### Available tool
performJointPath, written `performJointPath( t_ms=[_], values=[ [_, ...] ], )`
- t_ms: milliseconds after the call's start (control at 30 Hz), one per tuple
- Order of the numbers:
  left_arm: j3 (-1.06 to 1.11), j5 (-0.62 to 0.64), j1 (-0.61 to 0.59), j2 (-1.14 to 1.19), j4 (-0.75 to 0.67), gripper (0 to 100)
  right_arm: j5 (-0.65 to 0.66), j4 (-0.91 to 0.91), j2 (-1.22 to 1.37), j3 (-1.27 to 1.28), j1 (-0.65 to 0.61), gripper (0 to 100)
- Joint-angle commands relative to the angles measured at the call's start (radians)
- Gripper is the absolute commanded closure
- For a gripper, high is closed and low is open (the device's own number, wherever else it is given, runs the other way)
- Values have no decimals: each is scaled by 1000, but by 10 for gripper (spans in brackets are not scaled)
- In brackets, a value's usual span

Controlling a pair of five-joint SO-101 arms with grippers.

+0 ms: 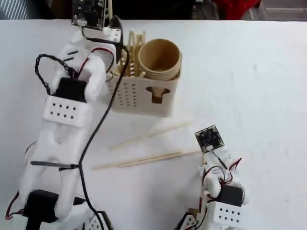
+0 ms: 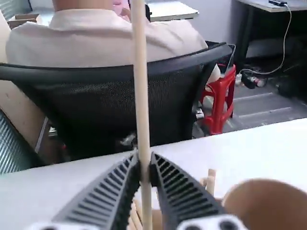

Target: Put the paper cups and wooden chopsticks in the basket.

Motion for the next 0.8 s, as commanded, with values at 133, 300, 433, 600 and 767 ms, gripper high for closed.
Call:
performJointPath(
  t_ms=[133,300,433,600,767],
  values=[
    [-26,15,-30,-21,72,862,6,-2,-7,-3,-5,912],
    [-155,18,-120,-128,281,861,6,-2,-7,-3,-4,912],
    [-316,-6,-268,-272,571,861,6,-2,-7,-3,-4,912],
    [-371,-316,-452,-289,918,862,6,-2,-7,-3,-2,912],
    [-141,-836,-524,-131,1181,857,6,-2,-7,-3,-1,912]
  ],
)
